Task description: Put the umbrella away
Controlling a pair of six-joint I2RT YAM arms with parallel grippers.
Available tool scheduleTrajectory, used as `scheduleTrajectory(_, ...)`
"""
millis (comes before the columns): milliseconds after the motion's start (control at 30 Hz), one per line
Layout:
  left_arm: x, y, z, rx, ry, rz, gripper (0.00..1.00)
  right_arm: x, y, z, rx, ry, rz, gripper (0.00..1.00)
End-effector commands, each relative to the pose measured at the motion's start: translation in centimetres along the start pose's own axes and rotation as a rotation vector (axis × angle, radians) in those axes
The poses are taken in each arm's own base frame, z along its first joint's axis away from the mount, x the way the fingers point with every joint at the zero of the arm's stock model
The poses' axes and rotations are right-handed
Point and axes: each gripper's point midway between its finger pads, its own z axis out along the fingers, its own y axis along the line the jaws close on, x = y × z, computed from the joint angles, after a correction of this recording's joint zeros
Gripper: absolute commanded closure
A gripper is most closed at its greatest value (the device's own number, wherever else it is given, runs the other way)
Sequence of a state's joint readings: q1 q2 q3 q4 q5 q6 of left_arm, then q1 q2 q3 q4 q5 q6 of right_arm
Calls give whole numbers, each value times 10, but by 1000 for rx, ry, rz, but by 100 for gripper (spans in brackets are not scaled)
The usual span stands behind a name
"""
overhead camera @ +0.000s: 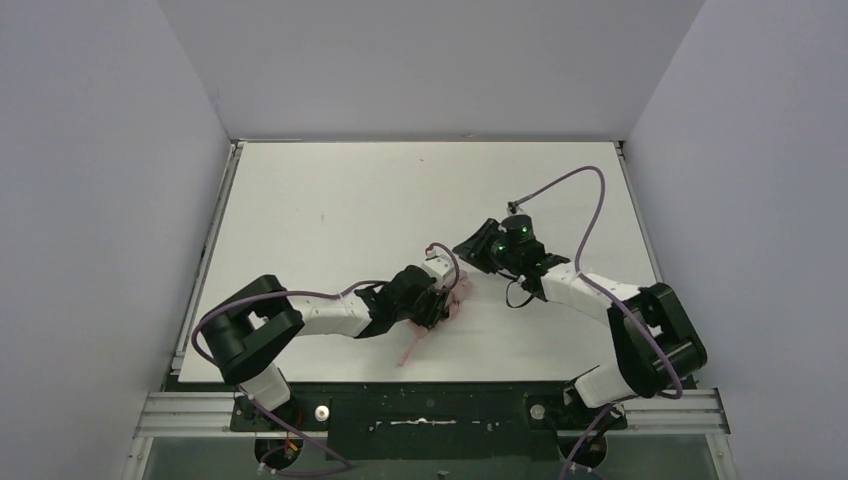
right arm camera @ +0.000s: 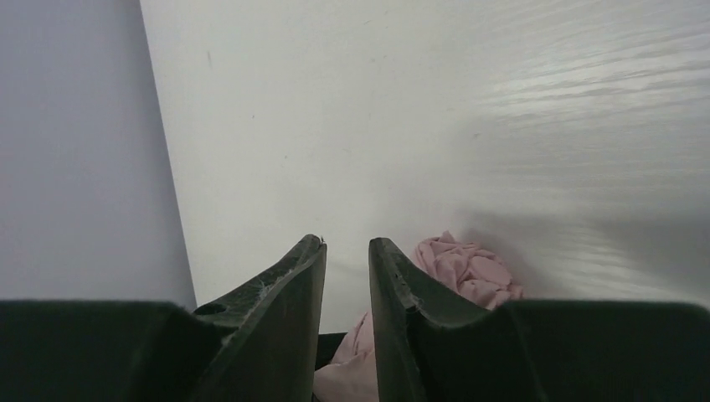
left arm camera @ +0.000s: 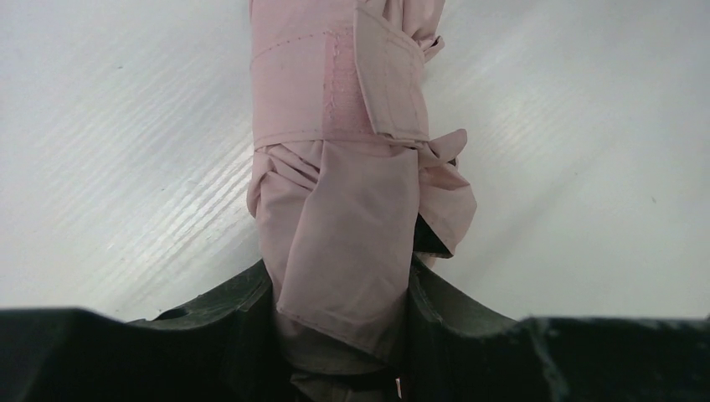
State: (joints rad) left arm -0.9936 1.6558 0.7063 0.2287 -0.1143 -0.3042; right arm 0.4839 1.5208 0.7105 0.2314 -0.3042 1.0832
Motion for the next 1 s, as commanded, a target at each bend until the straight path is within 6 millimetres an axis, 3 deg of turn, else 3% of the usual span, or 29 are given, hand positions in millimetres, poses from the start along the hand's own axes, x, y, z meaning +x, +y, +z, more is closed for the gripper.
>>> scheduleTrajectory(0, 40, -18, -12, 199, 187, -1, 100, -34, -23, -40, 126, -136, -146, 71)
scheduleTrajectory(133, 26, -15, -13, 267, 173, -36, 100, -29, -29, -66, 142, -124, -261, 71)
scheduleTrajectory(233, 20, -11, -12, 297, 181, -47, 100, -13, -9, -72, 1, -80, -280, 74)
scheduleTrajectory(400, 17, -9, -8, 316, 207, -37, 100, 11, 27, -65, -220, -15, -244, 90)
scheduleTrajectory(567, 21, -9, -7, 325, 233, -37, 100, 27, 42, -47, -240, 16, -275, 99)
scheduleTrajectory(733, 23, -8, -8, 319, 237, -43, 100, 37, 28, -32, -138, 14, -274, 100)
scheduleTrajectory(967, 24, -6, -8, 317, 238, -48, 100, 36, -10, -25, -7, -41, -274, 100)
